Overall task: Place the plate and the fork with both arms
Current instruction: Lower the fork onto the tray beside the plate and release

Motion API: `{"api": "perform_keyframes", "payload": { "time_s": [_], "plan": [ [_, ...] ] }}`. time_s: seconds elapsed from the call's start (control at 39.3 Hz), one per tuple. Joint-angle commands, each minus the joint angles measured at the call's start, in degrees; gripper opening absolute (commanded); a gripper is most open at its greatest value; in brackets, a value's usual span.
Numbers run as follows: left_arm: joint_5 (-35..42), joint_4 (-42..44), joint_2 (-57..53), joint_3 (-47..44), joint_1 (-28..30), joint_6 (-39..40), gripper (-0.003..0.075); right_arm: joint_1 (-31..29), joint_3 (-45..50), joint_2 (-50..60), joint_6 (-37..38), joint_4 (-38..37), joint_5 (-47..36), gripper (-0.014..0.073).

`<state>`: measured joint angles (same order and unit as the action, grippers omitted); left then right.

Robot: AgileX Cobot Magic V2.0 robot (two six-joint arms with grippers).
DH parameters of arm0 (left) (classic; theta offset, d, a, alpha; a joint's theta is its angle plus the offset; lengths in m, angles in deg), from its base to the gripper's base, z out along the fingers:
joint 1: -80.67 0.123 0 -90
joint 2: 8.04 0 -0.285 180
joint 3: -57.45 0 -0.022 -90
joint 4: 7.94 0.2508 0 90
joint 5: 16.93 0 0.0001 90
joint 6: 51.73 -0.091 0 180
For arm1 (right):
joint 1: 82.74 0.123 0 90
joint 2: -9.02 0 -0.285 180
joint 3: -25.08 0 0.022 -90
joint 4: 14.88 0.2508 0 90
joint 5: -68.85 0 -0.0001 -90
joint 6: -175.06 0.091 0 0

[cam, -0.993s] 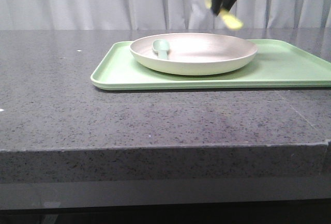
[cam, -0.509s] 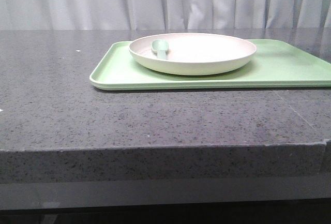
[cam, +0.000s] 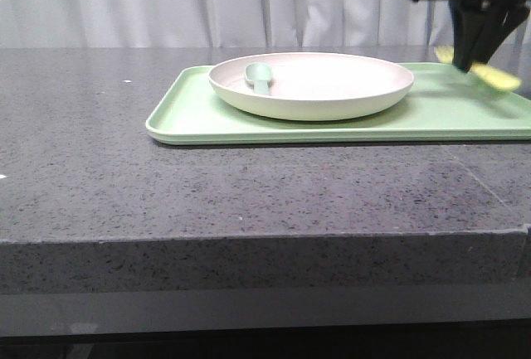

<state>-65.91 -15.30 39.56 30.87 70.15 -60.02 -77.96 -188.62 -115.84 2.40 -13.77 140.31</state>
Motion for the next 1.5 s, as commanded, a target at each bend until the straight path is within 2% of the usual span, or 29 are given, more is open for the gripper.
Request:
{"api": "perform_keyframes", "payload": {
  "time_s": [0.0,0.15,0.36,0.43,0.69,0.81,0.97,1.2,1.48],
  "plan": [
    [4.0,-0.9,-0.1,1.3,0.1,0.0,0.0440,-0.2,-1.1,1.6,-0.8,1.7,2.5,0.0099],
    [4.0,-0.9,-0.1,1.3,0.1,0.0,0.0440,-0.2,-1.1,1.1,-0.8,2.5,2.6,0.0146],
    [4.0,-0.9,-0.1,1.3,0.1,0.0,0.0440,-0.2,-1.2,1.1,-0.8,2.5,3.3,0.0355],
    [4.0,-0.9,-0.1,1.3,0.1,0.0,0.0440,-0.2,-1.2,1.3,-0.9,2.5,3.7,0.0391],
    [4.0,-0.9,-0.1,1.3,0.1,0.0,0.0440,0.0,-1.0,7.1,-3.2,2.5,5.1,0.0393],
    [4.0,-0.9,-0.1,1.3,0.1,0.0,0.0440,0.8,2.4,12.8,-4.8,2.6,4.4,0.0393],
    [4.0,-0.9,-0.1,1.3,0.1,0.0,0.0440,1.8,11.8,23.4,-7.3,2.7,-0.7,0.0393],
    [4.0,-0.9,-0.1,1.3,0.1,0.0,0.0440,2.4,25.8,39.3,-7.3,2.7,-7.8,0.0393],
    [4.0,-0.9,-0.1,1.3,0.1,0.0,0.0440,2.4,42.1,57.1,-7.7,2.7,-12.3,0.0393]
  ]
}}
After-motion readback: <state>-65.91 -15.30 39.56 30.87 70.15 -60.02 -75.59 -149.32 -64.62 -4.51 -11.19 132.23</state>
